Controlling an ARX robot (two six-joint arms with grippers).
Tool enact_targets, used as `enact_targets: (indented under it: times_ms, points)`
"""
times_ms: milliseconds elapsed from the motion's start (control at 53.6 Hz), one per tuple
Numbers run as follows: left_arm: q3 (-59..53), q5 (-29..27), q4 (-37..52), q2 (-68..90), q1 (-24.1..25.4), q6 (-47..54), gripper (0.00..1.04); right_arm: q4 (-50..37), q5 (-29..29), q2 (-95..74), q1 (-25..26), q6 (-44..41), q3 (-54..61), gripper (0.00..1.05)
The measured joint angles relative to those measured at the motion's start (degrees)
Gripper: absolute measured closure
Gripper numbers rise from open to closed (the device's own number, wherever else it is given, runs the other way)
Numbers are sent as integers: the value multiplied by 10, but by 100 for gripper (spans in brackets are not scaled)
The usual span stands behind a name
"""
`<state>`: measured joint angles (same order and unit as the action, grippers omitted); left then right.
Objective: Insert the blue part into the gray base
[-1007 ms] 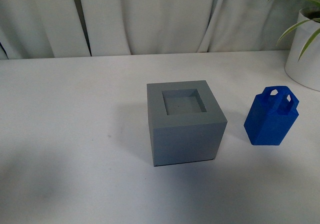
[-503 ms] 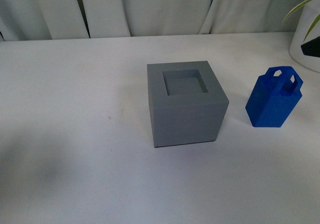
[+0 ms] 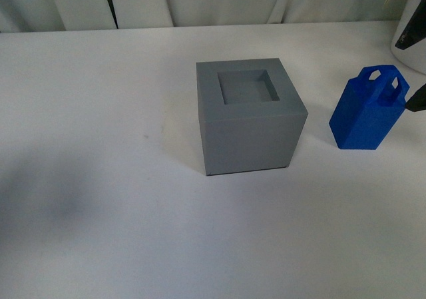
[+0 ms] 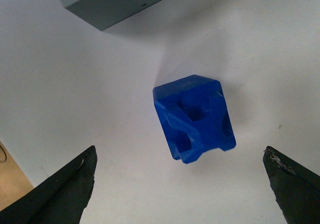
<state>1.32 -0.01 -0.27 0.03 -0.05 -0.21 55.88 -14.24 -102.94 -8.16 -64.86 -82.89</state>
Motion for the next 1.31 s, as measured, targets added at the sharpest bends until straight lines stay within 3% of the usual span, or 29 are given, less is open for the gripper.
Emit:
enact_targets:
  times_ms: [373,858,1193,1305]
  points:
    - [0,0,0,0,0,0,6,18,61,-83,-28,-80,-47,7]
    - [0,0,0,0,0,0,6,-22,58,-111,-20,-89,-40,7]
    - [0,0,0,0,0,0,6,-16,57,-111,-14,-88,-36,55]
    - [0,0,0,0,0,0,6,2,48,-111,-12,-87,-43,58]
